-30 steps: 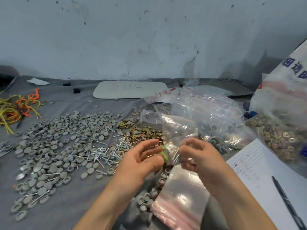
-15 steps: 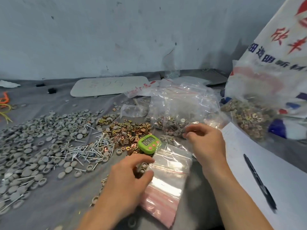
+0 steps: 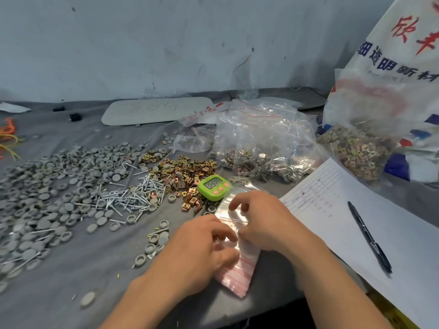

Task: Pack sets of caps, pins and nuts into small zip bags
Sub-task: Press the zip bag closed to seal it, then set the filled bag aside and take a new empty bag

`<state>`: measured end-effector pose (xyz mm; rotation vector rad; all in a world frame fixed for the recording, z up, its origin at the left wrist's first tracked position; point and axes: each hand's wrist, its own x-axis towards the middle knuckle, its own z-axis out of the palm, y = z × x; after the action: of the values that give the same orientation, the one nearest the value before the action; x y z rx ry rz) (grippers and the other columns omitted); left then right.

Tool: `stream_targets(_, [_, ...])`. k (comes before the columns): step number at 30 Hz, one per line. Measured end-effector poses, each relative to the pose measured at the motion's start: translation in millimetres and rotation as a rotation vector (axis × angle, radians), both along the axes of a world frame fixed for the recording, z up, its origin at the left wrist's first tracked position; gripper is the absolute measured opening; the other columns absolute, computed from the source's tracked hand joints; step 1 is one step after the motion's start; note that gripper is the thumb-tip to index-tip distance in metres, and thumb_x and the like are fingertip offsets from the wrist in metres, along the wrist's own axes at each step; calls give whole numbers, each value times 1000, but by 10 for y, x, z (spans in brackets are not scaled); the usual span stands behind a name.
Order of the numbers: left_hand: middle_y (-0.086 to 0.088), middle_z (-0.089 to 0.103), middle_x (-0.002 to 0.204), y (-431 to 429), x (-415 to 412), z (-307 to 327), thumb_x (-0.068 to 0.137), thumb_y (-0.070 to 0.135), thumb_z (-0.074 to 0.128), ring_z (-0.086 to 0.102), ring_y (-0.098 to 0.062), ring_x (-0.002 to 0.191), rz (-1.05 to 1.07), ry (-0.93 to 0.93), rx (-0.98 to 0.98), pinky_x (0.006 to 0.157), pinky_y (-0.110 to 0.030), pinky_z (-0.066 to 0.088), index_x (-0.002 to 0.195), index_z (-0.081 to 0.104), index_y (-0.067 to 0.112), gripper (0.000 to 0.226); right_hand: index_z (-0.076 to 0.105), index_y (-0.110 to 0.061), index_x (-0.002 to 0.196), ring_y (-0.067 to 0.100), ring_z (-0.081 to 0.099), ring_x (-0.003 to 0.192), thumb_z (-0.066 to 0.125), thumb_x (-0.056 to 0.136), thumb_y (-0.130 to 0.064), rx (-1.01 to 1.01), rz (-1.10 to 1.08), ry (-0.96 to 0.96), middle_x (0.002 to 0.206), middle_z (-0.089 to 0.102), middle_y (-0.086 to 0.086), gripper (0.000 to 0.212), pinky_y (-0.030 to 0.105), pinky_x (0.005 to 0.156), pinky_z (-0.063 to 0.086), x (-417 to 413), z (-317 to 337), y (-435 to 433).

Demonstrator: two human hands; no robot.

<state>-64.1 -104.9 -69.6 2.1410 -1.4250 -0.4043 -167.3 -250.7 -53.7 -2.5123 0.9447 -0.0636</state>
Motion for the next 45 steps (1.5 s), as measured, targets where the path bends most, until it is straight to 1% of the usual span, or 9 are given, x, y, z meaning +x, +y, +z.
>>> stream_targets(5, [27,69,95,-35,-2,-44,88,35,74,61,6,92,36,21,-73,87,-22,50,94,81,37,9,68,-42,103,10,56,88,69,87,-9,-30,-4,-4,92,60,-16,36,23,65,39,19,0,-50])
stream_targets(11, [25,69,92,-11,1,-109,91,40,67,63,1,89,50,52,-143,83,-30,52,88,79,34,14,72,-38,115,17,65,112,80,85,-26,-92,-104,-60,122,70,-8,34,30,88,53,27,-17,-58])
stream_targets(17, [24,69,94,-15,1,-135,90,35,69,62,2,90,41,4,-144,86,-28,52,91,78,34,10,82,-35,92,20,70,98,70,91,-17,-122,-235,-109,103,79,-7,22,37,86,59,52,16,-117])
stream_targets(26, [34,69,92,35,55,-174,88,46,68,60,16,92,169,34,-191,77,-3,42,102,76,45,17,80,-25,71,6,59,59,70,89,-18,461,-319,-988,70,75,0,22,32,67,51,53,153,-2])
stream_targets(30, [22,69,99,71,51,-168,92,42,65,61,5,92,128,15,-145,83,-16,49,110,74,38,21,80,-36,86,2,66,85,80,85,-31,216,-114,-381,90,74,-19,5,30,82,52,108,134,64])
stream_targets(32, [17,65,103,79,13,-155,92,38,55,60,-5,94,92,-57,-128,87,-32,51,114,72,34,28,77,-39,103,6,63,96,79,85,-34,119,-9,-98,107,72,-17,19,26,87,48,116,127,116])
stream_targets(36, [15,62,111,72,-19,-125,90,35,50,57,-12,99,80,-123,-117,89,-34,49,149,44,43,60,70,-38,103,16,65,94,70,84,-15,-89,99,64,101,72,-10,29,24,73,49,135,113,145])
stream_targets(40, [16,65,110,73,-25,-135,91,34,53,61,-17,97,90,-129,-118,90,-39,49,150,28,48,65,81,-28,95,16,73,92,69,92,-4,6,-208,-391,94,79,-4,26,38,90,60,159,134,112])
stream_targets(45, [14,63,112,54,-73,-154,94,33,50,58,-17,101,90,-228,-143,85,-35,38,141,39,40,49,81,-14,91,10,73,70,73,85,9,524,-308,-1196,77,79,-1,26,27,69,61,210,336,210])
